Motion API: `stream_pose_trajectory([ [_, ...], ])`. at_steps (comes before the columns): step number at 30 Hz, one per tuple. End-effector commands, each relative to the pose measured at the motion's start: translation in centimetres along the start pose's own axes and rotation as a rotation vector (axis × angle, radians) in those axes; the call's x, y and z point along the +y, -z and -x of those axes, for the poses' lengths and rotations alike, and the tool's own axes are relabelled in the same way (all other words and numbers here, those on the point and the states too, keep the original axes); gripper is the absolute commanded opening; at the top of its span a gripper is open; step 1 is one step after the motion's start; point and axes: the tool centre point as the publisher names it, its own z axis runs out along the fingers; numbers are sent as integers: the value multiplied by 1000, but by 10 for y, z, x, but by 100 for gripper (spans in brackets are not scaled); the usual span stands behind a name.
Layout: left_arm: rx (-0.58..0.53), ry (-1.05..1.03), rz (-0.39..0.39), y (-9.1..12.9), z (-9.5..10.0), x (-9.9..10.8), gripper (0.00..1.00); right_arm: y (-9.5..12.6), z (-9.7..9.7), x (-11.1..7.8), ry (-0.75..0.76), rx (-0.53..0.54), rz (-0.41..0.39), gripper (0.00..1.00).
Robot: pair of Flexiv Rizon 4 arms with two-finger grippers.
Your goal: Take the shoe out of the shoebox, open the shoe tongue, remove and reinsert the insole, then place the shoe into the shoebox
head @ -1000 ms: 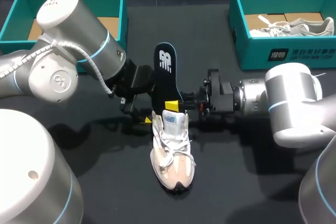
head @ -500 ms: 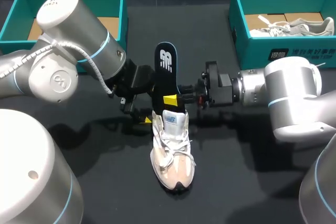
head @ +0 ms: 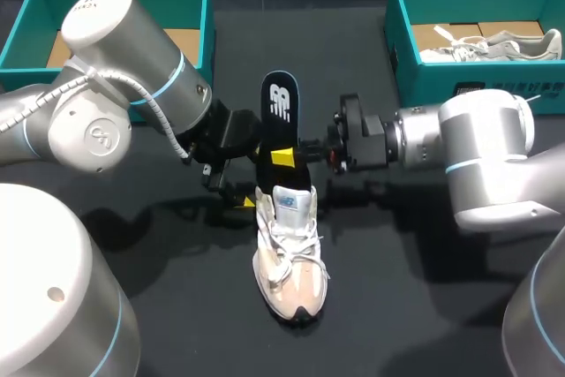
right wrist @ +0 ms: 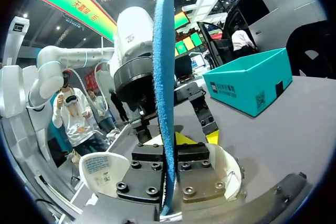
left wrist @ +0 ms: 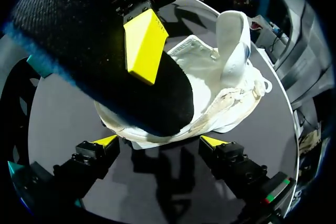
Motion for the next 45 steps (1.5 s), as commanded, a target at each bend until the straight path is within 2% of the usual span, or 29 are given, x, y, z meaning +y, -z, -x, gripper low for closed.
stream_pose_trajectory([
  [1,0,0,3,-1,0,0,100,1,-1,-16,-20,4,11,0],
  [12,0,0,3,-1,0,0,100,2,-10,-41,-101,4,11,0],
  [15,0,0,3,-1,0,0,100,1,-11,-44,-109,3,7,0],
  [18,0,0,3,-1,0,0,100,2,-13,-38,-87,1,11,0],
  [20,0,0,3,-1,0,0,100,3,-14,-32,-61,-1,13,22],
  [21,0,0,3,-1,0,0,100,3,-14,-28,-48,-1,9,30],
  [23,0,0,3,-1,0,0,100,2,-14,-22,-23,-1,2,38],
  [24,0,0,3,-1,0,0,100,2,-14,-19,-11,2,-3,38],
  [27,0,0,3,-1,0,0,100,1,-14,-11,15,4,-16,37],
  [34,0,0,3,-1,0,0,100,-4,-10,-1,44,17,-34,27],
  [38,0,0,3,-1,0,0,100,-5,-8,3,52,23,-36,15],
  [40,0,0,3,-1,0,0,100,-6,-6,2,48,25,-33,0],
  [45,0,0,3,-1,0,0,100,-4,-2,-12,-9,25,-18,0],
])
